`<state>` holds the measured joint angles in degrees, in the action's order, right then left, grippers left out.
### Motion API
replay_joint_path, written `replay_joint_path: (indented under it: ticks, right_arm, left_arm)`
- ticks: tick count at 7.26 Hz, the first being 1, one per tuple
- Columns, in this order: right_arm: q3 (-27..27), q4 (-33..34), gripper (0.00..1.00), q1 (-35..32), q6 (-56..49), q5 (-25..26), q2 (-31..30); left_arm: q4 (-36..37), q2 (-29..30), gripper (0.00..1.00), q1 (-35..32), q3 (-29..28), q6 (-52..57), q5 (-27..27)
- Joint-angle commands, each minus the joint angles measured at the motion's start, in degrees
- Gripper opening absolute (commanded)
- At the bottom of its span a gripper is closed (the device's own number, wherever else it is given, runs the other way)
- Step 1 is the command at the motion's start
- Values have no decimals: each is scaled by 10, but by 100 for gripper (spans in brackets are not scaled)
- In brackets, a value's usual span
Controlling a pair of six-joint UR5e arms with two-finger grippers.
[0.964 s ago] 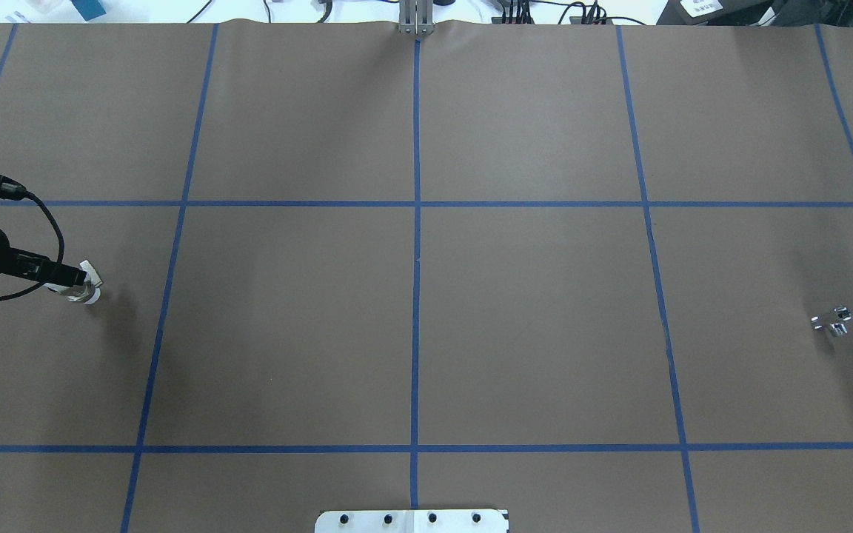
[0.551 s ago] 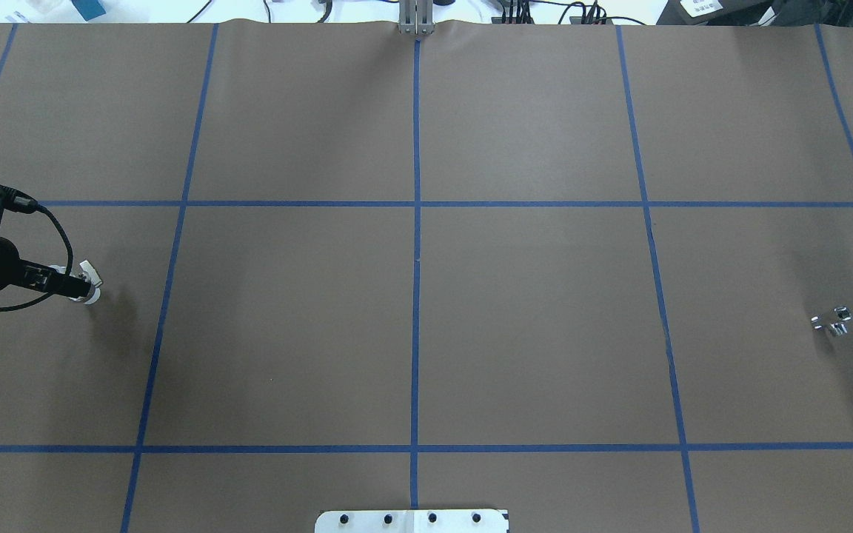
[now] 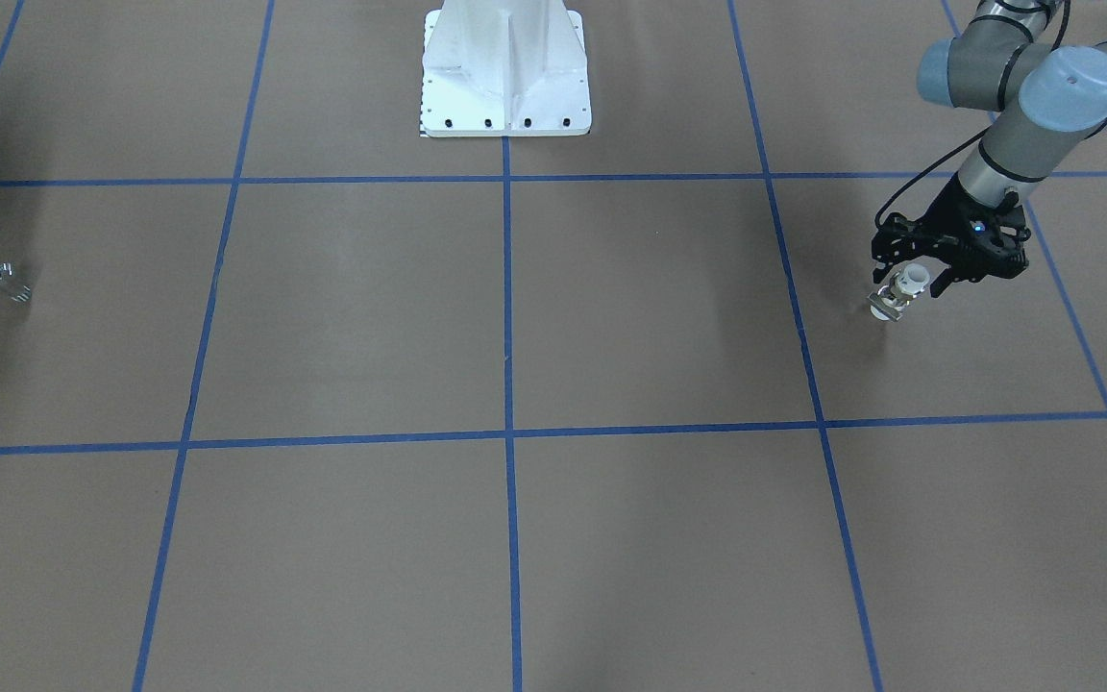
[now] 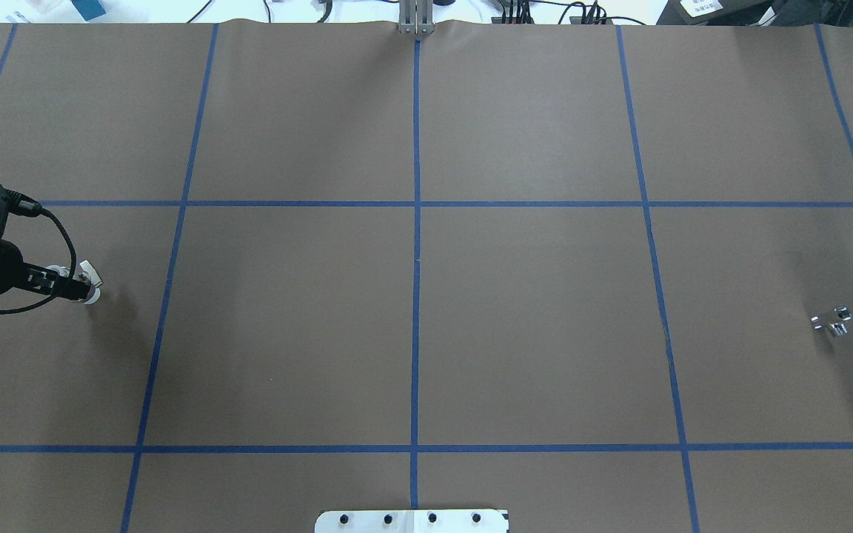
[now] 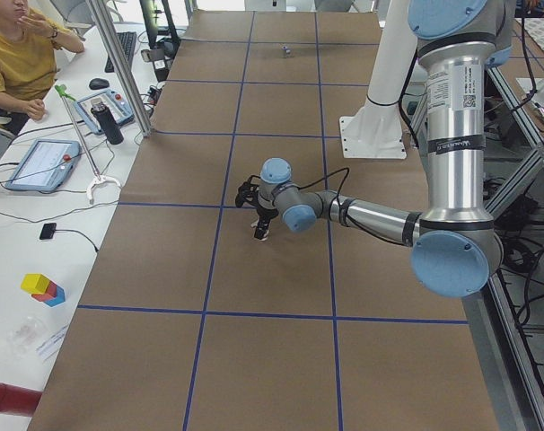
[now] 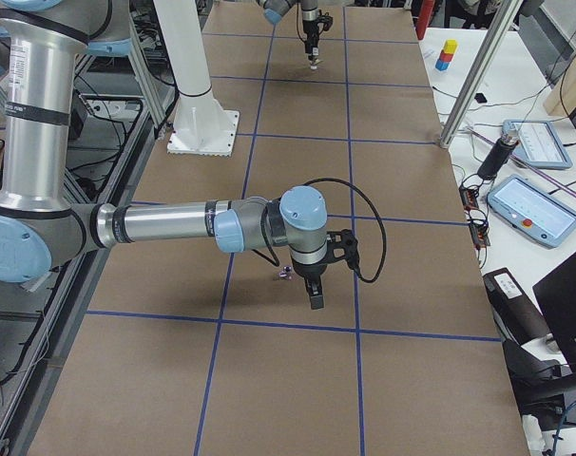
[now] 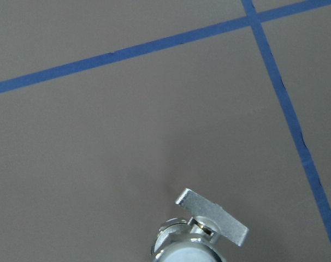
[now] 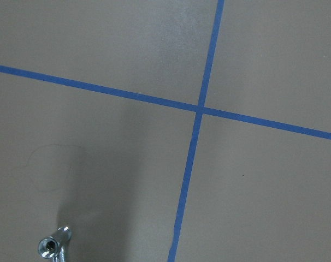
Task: Assemble PPR valve and pipe with both arms
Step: 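Lower the left gripper onto the white valve and close on it, then lift the white valve with the left gripper and carry it toward table center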
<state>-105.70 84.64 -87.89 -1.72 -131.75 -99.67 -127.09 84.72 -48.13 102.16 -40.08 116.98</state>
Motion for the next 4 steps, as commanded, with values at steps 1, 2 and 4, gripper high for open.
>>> replay_joint_path:
  ticks: [1,2,4]
  right_arm:
    - [0,0,100,0,1,0,0]
    - [0,0,100,0,1,0,0]
    - [1,0,100,0,0,-1,-2]
  left_arm:
    - [0,-1,0,-1,5,0,0]
    - [0,0,0,-2,8,-1,1]
    - [61,29,0,-1,34,-30,4]
